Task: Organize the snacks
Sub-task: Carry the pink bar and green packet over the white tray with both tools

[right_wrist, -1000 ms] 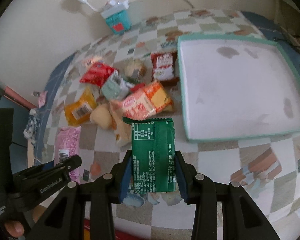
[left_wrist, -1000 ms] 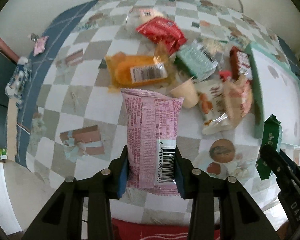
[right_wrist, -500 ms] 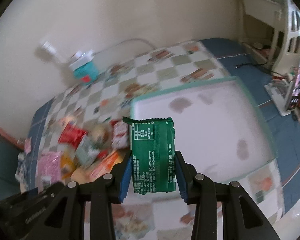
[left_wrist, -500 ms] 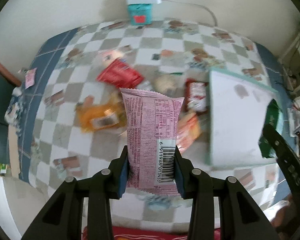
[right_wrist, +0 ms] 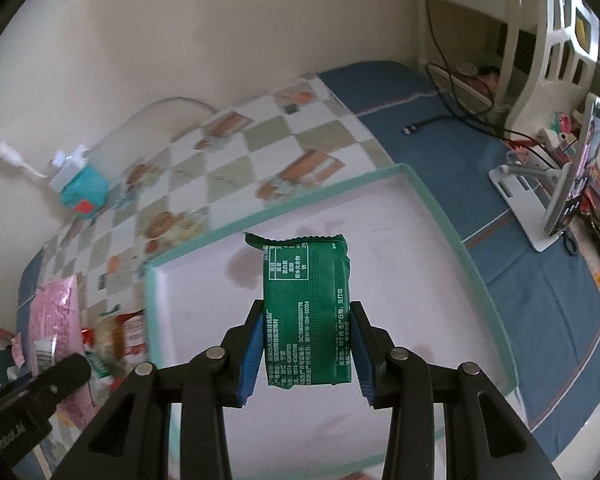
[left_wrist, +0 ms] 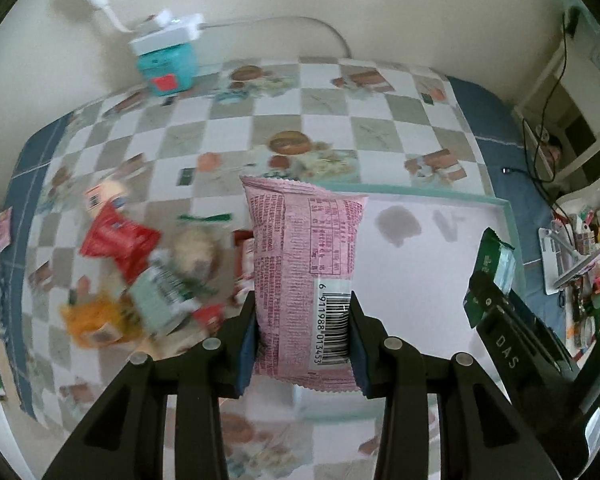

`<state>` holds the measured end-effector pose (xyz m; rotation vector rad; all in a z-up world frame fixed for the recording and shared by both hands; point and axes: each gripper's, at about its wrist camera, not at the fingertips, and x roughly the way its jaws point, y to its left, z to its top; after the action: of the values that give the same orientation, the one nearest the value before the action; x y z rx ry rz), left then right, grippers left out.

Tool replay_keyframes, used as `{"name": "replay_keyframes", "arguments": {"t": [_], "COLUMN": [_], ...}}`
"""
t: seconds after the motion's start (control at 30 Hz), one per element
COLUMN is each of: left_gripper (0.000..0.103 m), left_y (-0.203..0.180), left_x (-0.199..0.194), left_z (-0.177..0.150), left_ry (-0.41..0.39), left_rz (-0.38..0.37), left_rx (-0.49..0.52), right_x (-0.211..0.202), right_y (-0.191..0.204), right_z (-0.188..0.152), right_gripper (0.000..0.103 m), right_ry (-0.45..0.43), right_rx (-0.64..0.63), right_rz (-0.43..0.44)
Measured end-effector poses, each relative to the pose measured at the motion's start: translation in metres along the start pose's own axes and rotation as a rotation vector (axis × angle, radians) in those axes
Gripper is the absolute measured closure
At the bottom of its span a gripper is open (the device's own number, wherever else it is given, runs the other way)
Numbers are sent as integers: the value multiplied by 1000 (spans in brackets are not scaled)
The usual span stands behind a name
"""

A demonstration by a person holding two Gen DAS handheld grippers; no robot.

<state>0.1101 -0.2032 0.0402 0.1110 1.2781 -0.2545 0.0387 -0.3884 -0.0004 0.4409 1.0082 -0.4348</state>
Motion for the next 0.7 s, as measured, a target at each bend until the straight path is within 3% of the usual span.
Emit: {"name": "replay_keyframes", "arguments": {"t": [0.4, 0.7], "left_gripper": [61, 61], "left_y": [-54, -68], "left_x": [78, 103], "left_z": [27, 32], "left_ry": [49, 60], "left_rz": [-42, -54], "left_rx": [56, 74], "right_x": [47, 54], "right_y": [-37, -52], "right_z": [19, 26], "right_gripper": [61, 61], "right_ry": [35, 26], "right_rx": [25, 25], "right_rz": [-79, -131]}}
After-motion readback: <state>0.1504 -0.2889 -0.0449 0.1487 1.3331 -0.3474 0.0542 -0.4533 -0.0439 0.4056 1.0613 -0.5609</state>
